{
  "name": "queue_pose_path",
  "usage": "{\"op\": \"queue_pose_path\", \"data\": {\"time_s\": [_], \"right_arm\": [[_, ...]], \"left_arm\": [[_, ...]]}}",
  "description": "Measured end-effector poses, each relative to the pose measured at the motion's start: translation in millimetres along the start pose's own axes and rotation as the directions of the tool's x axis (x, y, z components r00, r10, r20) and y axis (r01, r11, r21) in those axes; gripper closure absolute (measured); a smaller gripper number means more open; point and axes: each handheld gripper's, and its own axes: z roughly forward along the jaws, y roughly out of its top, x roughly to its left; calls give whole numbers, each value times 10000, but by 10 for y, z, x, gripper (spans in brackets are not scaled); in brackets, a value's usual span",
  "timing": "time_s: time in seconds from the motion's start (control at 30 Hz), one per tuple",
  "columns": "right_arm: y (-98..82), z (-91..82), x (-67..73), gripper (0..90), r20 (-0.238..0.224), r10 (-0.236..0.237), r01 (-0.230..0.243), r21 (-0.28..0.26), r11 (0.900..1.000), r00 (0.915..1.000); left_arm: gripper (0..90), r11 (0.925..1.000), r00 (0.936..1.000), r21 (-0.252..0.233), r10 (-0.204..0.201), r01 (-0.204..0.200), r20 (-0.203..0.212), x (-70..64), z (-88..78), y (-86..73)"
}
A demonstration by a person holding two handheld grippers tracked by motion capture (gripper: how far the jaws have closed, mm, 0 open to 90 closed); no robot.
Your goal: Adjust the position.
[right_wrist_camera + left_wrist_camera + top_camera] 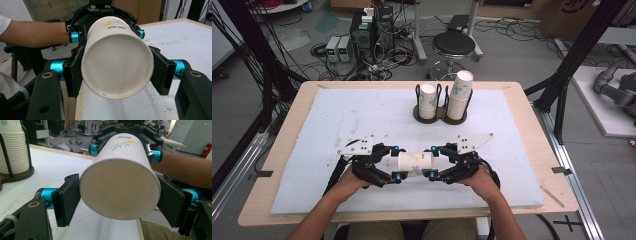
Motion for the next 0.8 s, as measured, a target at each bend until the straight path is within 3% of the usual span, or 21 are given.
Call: {"op": "queue_pose_path", "data": {"time_s": [0.47, 0.6, 0.73, 0.8], "right_arm": [[9, -3, -6, 363, -112, 491, -490, 91, 9988, 9987], [33, -9, 9, 241, 188, 708, -708, -10, 9975, 9973], [55, -54, 24, 212, 360, 839, -832, -229, 9963, 9958], [61, -83, 25, 212, 487, 805, -794, -243, 9965, 9956]], "left_arm": [[298, 9999, 9998, 7, -171, 171, -68, -14, -31, 59], [302, 9998, 9999, 148, -141, 142, -57, -18, -42, 88], [302, 9996, 9998, 268, -106, 110, -167, -11, -60, 110], [302, 9982, 9997, 589, -63, 78, -241, -9, -68, 145]]}}
